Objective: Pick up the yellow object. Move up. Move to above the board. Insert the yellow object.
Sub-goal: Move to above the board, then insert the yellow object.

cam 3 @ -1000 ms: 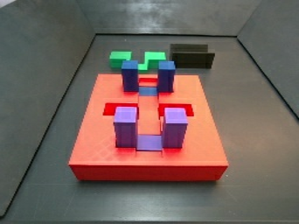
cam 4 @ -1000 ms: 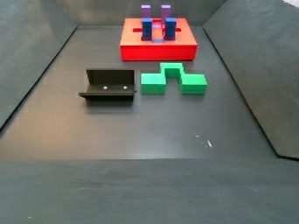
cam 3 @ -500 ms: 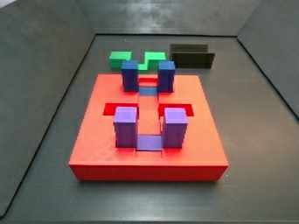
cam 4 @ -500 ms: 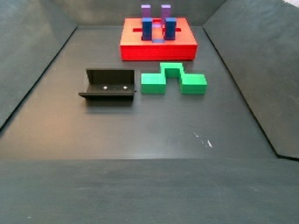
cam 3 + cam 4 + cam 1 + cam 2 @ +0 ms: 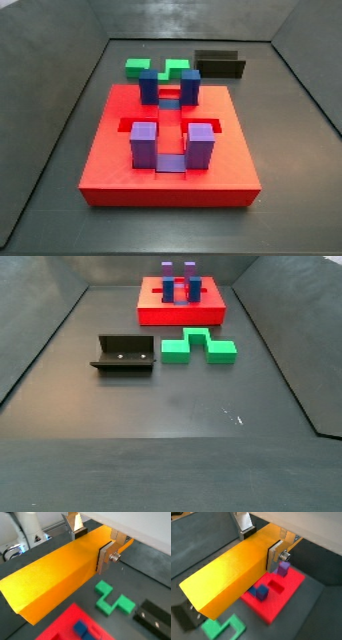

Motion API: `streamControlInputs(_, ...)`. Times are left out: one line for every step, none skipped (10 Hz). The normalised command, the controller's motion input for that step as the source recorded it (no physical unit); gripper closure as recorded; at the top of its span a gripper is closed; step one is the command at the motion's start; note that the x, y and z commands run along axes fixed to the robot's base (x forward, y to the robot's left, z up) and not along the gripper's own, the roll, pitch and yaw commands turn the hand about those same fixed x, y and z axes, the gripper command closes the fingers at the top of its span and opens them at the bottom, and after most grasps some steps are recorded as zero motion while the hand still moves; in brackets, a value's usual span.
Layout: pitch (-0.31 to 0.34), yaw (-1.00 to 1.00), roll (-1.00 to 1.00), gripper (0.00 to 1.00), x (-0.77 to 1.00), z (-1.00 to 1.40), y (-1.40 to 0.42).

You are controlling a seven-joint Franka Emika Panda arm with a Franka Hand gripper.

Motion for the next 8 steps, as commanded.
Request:
streamControlInputs(0.146, 0.02, 0.02, 1.00, 0.85, 0.21, -1.40)
streamControlInputs(0.162, 0.01, 0.04, 1.00, 0.50, 0.12, -0.72)
streamControlInputs(0.121, 0.00, 0.04, 1.00, 0.26, 0.07, -0.33)
streamControlInputs(0.068, 0.01, 0.04, 1.00, 0.14, 0.05, -0.20)
streamControlInputs(0.000, 0.00, 0.00, 1.00, 0.02, 0.00, 0.00)
streamControlInputs(0.000, 0.00, 0.00, 1.00, 0.05, 0.00, 0.00)
streamControlInputs(0.000, 0.00, 0.00, 1.00, 0.05, 0.00, 0.00)
streamControlInputs(0.000, 0.00, 0.00, 1.00, 0.03, 0.00, 0.00)
